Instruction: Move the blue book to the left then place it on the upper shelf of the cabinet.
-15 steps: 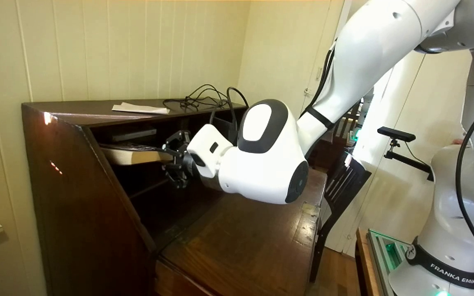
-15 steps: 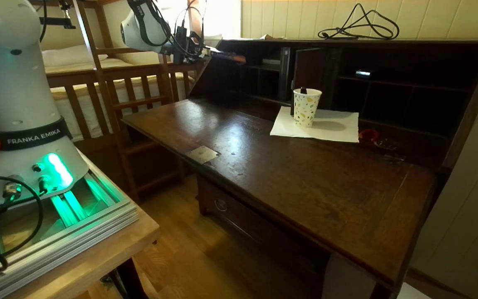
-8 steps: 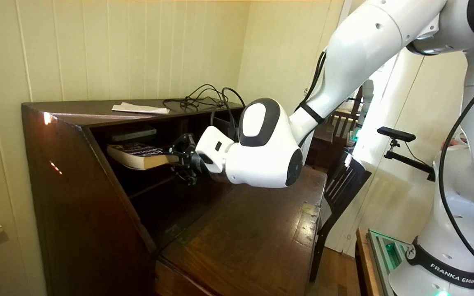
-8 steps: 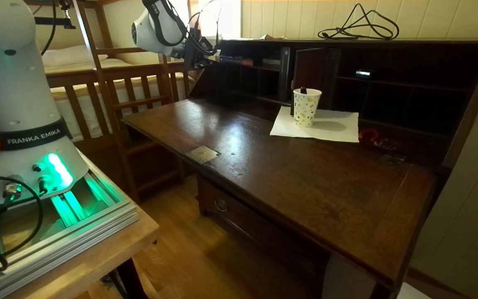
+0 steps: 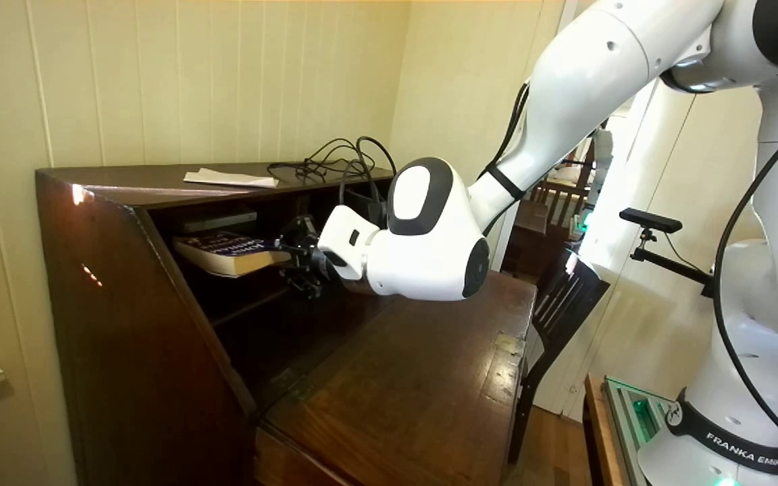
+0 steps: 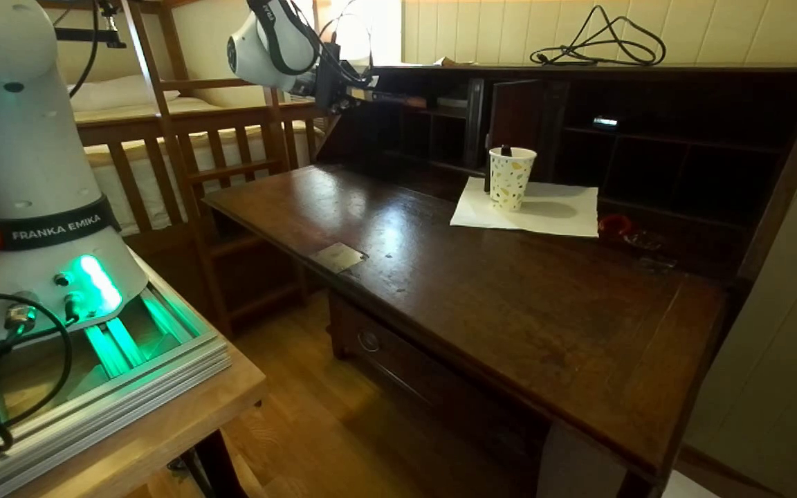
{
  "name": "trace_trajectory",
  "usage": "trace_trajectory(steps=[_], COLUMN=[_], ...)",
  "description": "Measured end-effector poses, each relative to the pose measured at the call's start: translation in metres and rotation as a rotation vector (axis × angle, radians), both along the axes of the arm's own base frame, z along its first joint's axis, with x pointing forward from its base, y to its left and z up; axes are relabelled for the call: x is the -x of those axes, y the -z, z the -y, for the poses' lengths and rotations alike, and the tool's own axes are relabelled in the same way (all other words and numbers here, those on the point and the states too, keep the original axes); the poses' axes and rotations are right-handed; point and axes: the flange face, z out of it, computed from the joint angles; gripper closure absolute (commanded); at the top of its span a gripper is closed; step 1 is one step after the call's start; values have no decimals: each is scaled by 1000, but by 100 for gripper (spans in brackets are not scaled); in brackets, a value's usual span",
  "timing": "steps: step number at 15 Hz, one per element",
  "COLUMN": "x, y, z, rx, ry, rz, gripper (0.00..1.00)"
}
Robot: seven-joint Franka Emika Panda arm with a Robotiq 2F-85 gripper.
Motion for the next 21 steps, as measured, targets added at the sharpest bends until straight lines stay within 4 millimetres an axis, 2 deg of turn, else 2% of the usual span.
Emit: trace_trajectory(steps=[6, 12, 21], x=[-7, -28, -62], y=[4, -9, -17], z=[-6, -23, -10], rx=[38, 3, -47], ry=[-26, -50, -83], rz=[40, 56, -33], gripper=[92, 93, 93])
